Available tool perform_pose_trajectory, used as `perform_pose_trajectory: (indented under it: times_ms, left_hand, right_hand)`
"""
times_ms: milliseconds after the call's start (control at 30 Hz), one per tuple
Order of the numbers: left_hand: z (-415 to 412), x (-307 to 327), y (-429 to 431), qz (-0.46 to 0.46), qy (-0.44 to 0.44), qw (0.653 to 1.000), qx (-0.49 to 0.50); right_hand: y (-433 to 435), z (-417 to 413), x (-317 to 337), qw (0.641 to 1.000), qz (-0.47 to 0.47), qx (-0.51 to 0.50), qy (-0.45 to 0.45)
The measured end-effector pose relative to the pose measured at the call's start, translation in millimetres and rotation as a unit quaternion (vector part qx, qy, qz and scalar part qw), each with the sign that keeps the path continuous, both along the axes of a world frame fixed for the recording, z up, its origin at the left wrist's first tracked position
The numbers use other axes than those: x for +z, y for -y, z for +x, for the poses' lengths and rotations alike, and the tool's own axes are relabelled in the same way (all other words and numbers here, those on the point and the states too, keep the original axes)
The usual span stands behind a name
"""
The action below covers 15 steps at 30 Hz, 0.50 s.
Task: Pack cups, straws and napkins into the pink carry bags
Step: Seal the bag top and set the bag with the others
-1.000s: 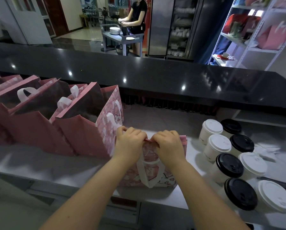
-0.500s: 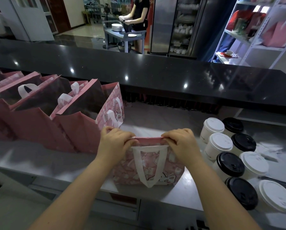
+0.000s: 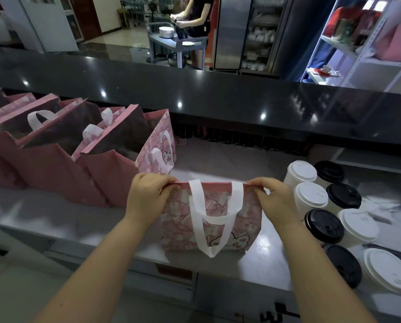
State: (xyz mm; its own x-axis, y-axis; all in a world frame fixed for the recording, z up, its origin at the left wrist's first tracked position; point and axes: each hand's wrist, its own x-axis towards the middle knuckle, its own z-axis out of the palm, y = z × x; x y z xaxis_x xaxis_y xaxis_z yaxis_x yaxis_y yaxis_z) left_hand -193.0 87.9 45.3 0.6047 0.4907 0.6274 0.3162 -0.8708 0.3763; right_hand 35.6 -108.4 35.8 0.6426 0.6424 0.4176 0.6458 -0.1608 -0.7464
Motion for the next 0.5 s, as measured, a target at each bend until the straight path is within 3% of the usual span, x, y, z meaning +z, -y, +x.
perform_pose_trajectory:
  times_ms: [67,133,200,300,500]
  left_hand:
    - [-6,-11,3,-0.131,0.052,0.99,-0.016]
    - [-18,-27,9,-0.306,0.092,0.946,-0.046]
    - [-34,-51,16,-0.402,0.117,0.907,-0.051]
    - [-52,-88,32,-0.499,0.117,0.859,-0.019]
    - [-34,-105,44,-0.565,0.15,0.811,0.005]
  right_hand:
    - [6,-1,-8,0.999,0.009,0.009,-0.052]
    - [19,-6,-18,0.979,0.049,0.033,-0.193]
    - [36,-12,-39,0.947,0.104,0.034,-0.302]
    - [59,-23,-77,0.923,0.083,0.024,-0.376]
    - [51,-40,-101,0.895,0.11,0.007,-0.432]
